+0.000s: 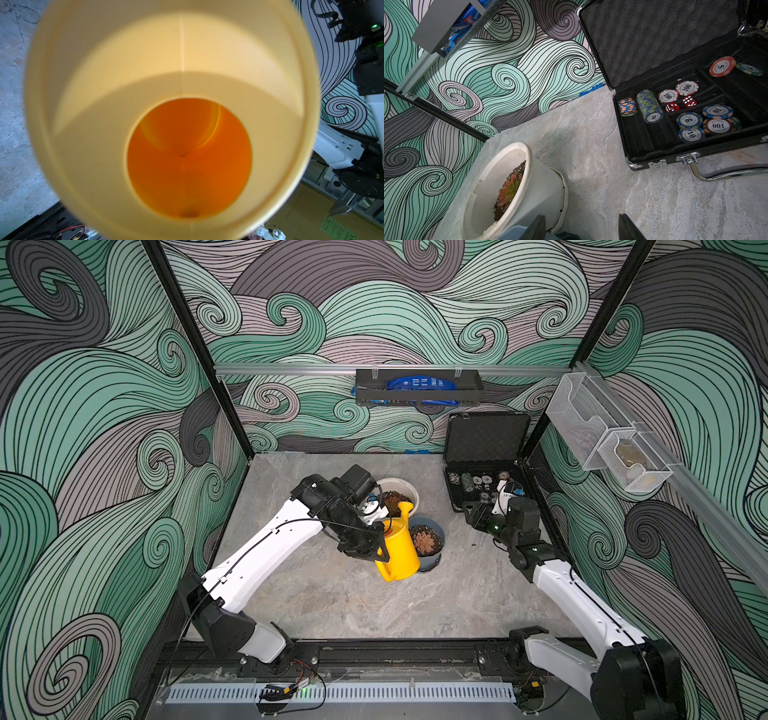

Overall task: Water the succulent around the soil edge
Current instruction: Water the soil of the potted plant with water.

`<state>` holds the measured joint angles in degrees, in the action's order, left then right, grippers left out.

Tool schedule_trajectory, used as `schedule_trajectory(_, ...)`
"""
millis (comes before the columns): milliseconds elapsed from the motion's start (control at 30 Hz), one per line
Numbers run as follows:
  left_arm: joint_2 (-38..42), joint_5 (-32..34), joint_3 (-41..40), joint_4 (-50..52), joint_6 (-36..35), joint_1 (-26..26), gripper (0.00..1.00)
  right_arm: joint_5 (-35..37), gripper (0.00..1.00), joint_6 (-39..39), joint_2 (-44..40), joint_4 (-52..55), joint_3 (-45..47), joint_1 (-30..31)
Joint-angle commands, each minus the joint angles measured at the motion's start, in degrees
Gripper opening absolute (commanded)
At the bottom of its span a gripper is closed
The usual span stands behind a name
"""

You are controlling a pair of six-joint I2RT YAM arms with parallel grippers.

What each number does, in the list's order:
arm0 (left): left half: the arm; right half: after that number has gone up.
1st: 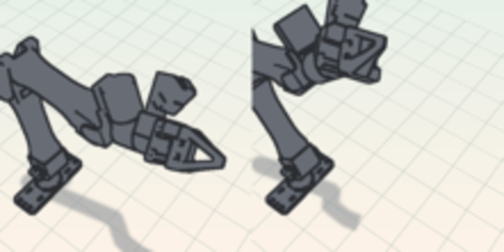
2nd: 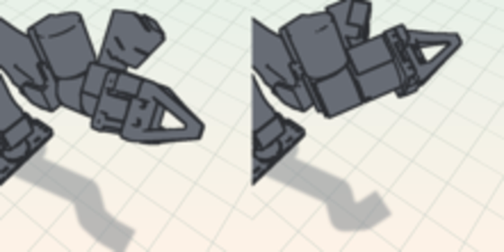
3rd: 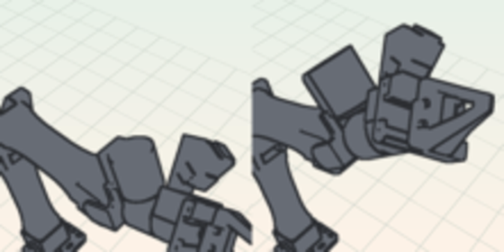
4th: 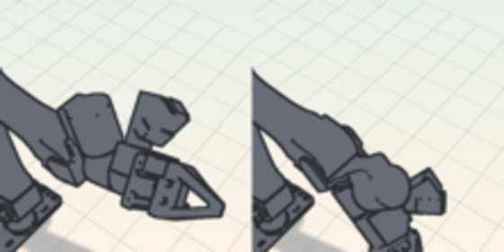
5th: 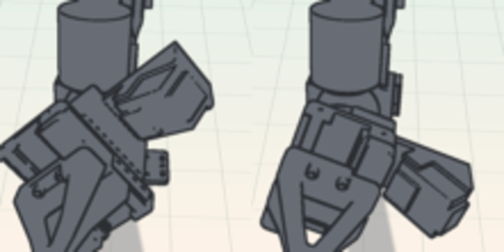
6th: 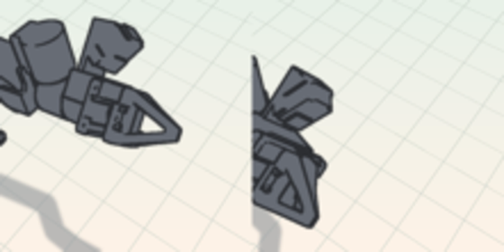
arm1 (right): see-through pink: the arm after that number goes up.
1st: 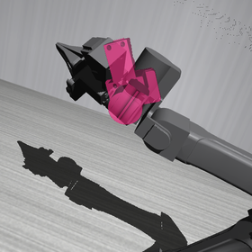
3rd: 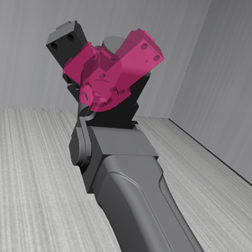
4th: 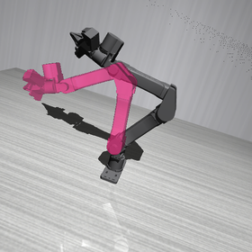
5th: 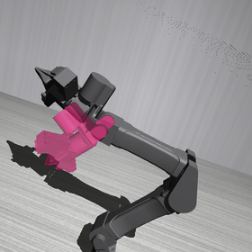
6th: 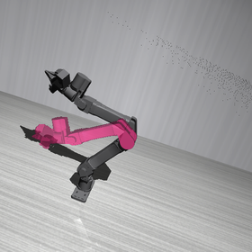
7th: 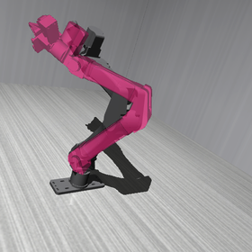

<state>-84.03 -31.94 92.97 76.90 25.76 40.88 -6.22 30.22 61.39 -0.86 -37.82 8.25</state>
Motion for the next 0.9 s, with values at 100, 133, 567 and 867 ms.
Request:
schedule_trajectory(100, 4.1, 0.5, -0.7, 1.1, -3.1, 0.4, 0.00, -1.2, 0.60, -0.1, -0.1, -1.0, 0.4, -0.5)
schedule_trajectory(133, 4.3, 0.6, -0.8, 1.2, -3.1, 0.3, 0.00, -1.2, 0.59, -0.1, 0.0, -1.1, 0.4, -0.5)
schedule_trajectory(567, 9.3, 4.9, -7.6, 2.0, -3.2, 0.2, 0.00, -1.2, 0.60, -0.4, -0.3, -1.0, 0.6, -0.5)
schedule_trajectory(867, 9.7, 11.5, -7.8, 5.3, -1.4, -0.5, 0.00, -1.8, 0.60, -0.3, -0.3, -1.5, 0.7, -0.5)
